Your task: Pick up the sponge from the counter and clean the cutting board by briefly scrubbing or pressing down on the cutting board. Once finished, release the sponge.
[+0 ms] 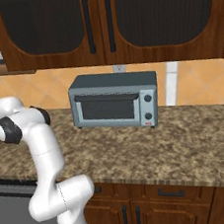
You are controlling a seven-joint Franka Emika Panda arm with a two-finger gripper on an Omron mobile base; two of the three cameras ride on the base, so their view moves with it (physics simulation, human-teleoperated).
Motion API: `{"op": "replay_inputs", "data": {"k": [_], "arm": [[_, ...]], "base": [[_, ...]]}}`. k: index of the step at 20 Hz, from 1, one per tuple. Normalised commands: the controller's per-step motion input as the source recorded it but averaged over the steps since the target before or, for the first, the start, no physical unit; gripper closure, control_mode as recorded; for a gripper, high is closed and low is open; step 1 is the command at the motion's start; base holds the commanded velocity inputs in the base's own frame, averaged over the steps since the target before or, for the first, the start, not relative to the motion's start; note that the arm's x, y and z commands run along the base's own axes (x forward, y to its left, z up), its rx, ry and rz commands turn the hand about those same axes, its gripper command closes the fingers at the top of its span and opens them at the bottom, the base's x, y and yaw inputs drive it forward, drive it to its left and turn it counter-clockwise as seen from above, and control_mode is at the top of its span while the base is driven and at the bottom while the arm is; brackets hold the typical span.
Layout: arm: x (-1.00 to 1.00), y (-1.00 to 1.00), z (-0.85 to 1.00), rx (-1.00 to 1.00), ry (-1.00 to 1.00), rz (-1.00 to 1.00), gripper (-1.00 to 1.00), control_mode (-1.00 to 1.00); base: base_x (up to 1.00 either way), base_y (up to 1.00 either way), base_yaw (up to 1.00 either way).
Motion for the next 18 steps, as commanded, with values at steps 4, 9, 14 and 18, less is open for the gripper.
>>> {"op": "replay_inputs", "data": {"k": [4, 9, 14, 18], "arm": [[0.0, 0.09, -0.43, 0.0, -0.02, 0.0, 1.0, -1.0], [0.0, 0.11, -0.26, 0.0, -0.03, 0.0, 1.0, -1.0], [0.15, 0.02, 0.0, 0.02, 0.0, -0.03, 1.0, -1.0], [0.29, 0.02, 0.0, 0.02, 0.0, -0.04, 1.0, -1.0]], "base": [[0.0, 0.0, 0.0], [0.0, 0.0, 0.0], [0.0, 0.0, 0.0], [0.0, 0.0, 0.0]]}}
